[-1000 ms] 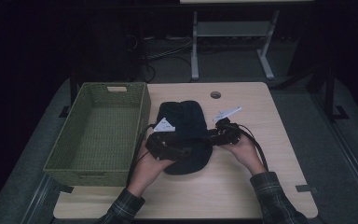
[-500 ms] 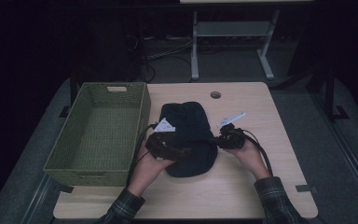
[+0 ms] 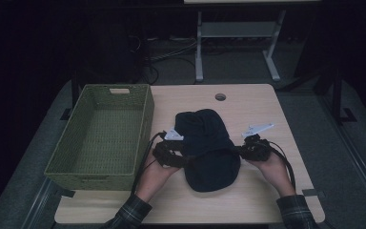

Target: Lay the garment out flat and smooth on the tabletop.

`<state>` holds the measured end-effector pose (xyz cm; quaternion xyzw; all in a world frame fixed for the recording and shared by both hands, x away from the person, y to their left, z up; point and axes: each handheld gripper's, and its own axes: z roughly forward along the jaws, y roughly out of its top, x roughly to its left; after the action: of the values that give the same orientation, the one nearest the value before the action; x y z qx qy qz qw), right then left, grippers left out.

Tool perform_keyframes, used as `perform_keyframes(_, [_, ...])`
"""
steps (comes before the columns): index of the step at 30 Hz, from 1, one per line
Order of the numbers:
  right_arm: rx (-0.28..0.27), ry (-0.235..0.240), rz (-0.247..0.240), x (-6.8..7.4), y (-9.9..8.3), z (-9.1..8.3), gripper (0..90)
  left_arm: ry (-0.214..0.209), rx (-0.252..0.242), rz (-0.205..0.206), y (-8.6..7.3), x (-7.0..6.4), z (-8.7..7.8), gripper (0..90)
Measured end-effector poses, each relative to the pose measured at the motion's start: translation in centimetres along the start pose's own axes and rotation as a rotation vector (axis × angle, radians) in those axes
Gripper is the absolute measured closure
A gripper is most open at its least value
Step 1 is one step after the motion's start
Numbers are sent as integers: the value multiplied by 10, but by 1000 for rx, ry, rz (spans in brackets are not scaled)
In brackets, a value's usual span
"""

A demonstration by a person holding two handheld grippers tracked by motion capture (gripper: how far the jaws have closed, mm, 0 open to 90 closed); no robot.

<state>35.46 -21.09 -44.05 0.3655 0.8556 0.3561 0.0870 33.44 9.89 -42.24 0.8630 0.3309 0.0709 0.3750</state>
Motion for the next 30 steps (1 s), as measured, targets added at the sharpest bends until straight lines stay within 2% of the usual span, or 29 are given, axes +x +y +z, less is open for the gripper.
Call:
perform_keyframes(3, [1,-9,6,2,-5,-5,844,-23,36,25,-5,-9,10,358])
perform_keyframes(6, [3,-12,-1,4,-11,-9,841,-19,59,54,-8,-15,18,408])
perform_keyframes(8, [0,-15,1,7,-16,-13,841,-5,77,81,-10,-16,23,523])
perform_keyframes(11, [3,-10,2,14,-23,-18,838,-17,103,84,-13,-13,24,659])
perform_keyframes(15, [-1,6,-14,25,-34,-23,837,-35,120,103,-16,-14,18,761])
perform_keyframes(22, [-2,45,-24,50,-53,-28,829,-60,136,116,-31,-22,7,749])
perform_keyframes(28, [-3,85,-21,63,-66,-32,817,-75,140,124,-41,-31,1,722])
perform_keyframes(29, [-4,88,-22,65,-67,-32,790,-81,129,110,-41,-31,1,690])
perform_keyframes(30, [-13,93,-26,66,-67,-34,733,-84,127,112,-40,-30,-1,646])
